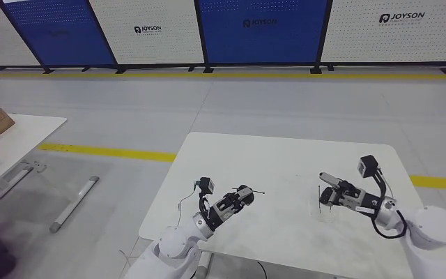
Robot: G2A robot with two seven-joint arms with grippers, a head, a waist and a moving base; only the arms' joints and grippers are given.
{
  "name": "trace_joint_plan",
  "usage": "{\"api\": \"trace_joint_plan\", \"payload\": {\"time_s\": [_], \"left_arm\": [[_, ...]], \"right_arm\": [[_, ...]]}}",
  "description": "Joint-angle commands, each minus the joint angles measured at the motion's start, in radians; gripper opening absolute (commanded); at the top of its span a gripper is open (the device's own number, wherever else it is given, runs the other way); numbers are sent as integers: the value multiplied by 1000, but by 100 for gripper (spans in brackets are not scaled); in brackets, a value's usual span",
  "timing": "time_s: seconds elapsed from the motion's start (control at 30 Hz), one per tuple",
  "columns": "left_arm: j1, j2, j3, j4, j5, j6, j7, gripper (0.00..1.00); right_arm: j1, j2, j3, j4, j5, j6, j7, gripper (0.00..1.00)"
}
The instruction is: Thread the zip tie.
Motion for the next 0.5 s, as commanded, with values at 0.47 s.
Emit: {"api": "trace_joint_plan", "payload": {"time_s": [0.47], "left_arm": [[0,0,0,0,0,0,0,0]], "right_arm": [[85,16,-76,-33,-226,194,100,100]]}}
